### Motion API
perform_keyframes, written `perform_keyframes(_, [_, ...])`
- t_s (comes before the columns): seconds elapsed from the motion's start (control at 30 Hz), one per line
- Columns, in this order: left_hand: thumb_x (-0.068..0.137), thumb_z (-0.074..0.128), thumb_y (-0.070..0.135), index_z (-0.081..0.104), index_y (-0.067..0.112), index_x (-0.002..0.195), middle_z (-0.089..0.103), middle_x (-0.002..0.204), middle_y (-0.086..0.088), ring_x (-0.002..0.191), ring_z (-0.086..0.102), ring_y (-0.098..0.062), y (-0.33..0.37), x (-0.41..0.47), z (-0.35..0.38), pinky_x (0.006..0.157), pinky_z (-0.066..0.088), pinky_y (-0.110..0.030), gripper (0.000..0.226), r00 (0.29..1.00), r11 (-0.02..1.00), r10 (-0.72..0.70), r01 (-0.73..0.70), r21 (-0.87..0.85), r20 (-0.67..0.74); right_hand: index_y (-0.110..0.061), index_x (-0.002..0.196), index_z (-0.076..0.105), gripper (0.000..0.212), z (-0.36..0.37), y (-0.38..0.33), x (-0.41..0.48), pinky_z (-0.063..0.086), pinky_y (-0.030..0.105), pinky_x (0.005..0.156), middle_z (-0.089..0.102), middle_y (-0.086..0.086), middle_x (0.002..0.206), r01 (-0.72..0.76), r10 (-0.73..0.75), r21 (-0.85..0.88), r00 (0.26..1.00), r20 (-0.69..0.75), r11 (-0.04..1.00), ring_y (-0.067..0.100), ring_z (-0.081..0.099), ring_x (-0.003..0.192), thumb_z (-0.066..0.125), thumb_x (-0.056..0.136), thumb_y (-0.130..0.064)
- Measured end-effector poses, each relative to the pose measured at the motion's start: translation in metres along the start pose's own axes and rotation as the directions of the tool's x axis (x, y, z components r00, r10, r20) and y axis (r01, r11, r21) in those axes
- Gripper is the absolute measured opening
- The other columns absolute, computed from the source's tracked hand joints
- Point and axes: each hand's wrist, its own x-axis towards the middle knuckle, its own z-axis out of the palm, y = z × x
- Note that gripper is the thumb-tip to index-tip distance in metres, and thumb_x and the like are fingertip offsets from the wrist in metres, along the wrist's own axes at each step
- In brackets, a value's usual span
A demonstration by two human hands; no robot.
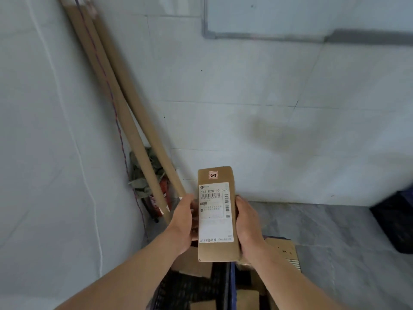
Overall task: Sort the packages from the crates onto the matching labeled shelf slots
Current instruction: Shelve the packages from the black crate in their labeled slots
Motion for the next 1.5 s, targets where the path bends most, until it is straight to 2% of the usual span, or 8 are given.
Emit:
perform_keyframes(0.13, [0.094,0.044,0.046,0.039,0.018,0.077,0.058,0.07,-0.005,0.057,0.047,-0.02,0.023,-0.027,0.011,0.053,0.037,-0.026,0.033,0.995,0.999,0.046,-0.045,-0.011,0.093,-0.011,0.096,0.069,0.041,-0.012,-0.038,-0.028,0.056,0.032,0.07,0.077,0.002,0.089,0.102,-0.104,-0.025,0.991,-0.081,0.994,0.021,0.076,0.089,0.036,0.111,-0.031])
perform_keyframes(0.27, [0.101,0.035,0.05,0.038,0.014,0.085,0.057,0.074,-0.008,0.056,0.052,-0.02,0.046,-0.063,0.027,0.052,0.043,-0.027,0.039,0.983,0.995,0.085,-0.093,0.041,0.165,0.0,0.094,0.061,0.047,-0.021,-0.062,-0.058,0.055,0.046,0.078,0.073,0.013,0.088,0.181,-0.181,-0.017,0.967,-0.177,0.983,0.037,0.073,0.094,0.039,0.109,-0.038])
perform_keyframes(0.47, [0.101,0.033,0.051,0.041,0.013,0.091,0.056,0.081,-0.009,0.068,0.056,-0.022,0.069,-0.114,0.045,0.058,0.044,-0.028,0.04,0.952,0.983,0.114,-0.149,0.104,0.285,-0.009,0.085,0.063,0.048,-0.037,-0.095,-0.114,0.053,0.04,0.077,0.074,0.009,0.086,0.241,-0.216,0.052,0.931,-0.293,0.969,0.03,0.072,0.087,0.04,0.108,-0.043])
perform_keyframes(0.63, [0.101,0.033,0.052,0.044,0.012,0.095,0.059,0.096,-0.014,0.091,0.062,-0.03,0.079,-0.157,0.07,0.085,0.053,-0.042,0.042,0.929,0.975,0.117,-0.174,0.135,0.351,-0.015,0.081,0.062,0.049,-0.056,-0.115,-0.162,0.054,0.041,0.077,0.073,0.006,0.084,0.285,-0.259,0.001,0.872,-0.416,0.959,0.028,0.072,0.085,0.037,0.108,-0.048])
perform_keyframes(0.87, [0.1,0.035,0.049,0.04,0.014,0.082,0.055,0.087,-0.011,0.084,0.056,-0.029,0.087,-0.225,0.114,0.077,0.048,-0.04,0.04,0.879,0.967,0.145,-0.222,0.121,0.453,-0.01,0.089,0.062,0.053,-0.1,-0.147,-0.226,0.054,0.046,0.082,0.073,0.007,0.088,0.363,-0.34,-0.06,0.785,-0.519,0.93,0.028,0.07,0.087,0.034,0.107,-0.052])
perform_keyframes(1.13, [0.098,0.038,0.05,0.04,0.017,0.074,0.055,0.075,-0.004,0.071,0.053,-0.024,0.071,-0.307,0.161,0.069,0.045,-0.036,0.041,0.824,0.961,0.184,-0.266,0.078,0.536,-0.019,0.093,0.065,0.049,-0.157,-0.162,-0.304,0.055,0.05,0.091,0.075,0.002,0.093,0.399,-0.348,-0.051,0.722,-0.598,0.915,0.025,0.072,0.093,0.034,0.107,-0.054])
perform_keyframes(1.3, [0.098,0.038,0.052,0.043,0.015,0.082,0.059,0.078,-0.003,0.071,0.054,-0.023,0.062,-0.349,0.18,0.071,0.045,-0.036,0.041,0.791,0.955,0.215,-0.293,0.046,0.573,-0.025,0.101,0.069,0.061,-0.177,-0.171,-0.348,0.056,0.055,0.097,0.077,-0.004,0.095,0.418,-0.358,-0.042,0.717,-0.598,0.908,0.022,0.074,0.097,0.032,0.088,-0.073])
perform_keyframes(1.5, [0.101,0.037,0.055,0.049,0.016,0.084,0.061,0.069,0.002,0.061,0.054,-0.016,0.055,-0.383,0.193,0.064,0.041,-0.032,0.044,0.736,0.947,0.234,-0.32,0.022,0.635,-0.031,0.102,0.071,0.055,-0.185,-0.177,-0.393,0.055,0.056,0.098,0.078,-0.008,0.095,0.436,-0.357,-0.048,0.663,-0.658,0.899,0.019,0.075,0.095,0.035,0.093,-0.071])
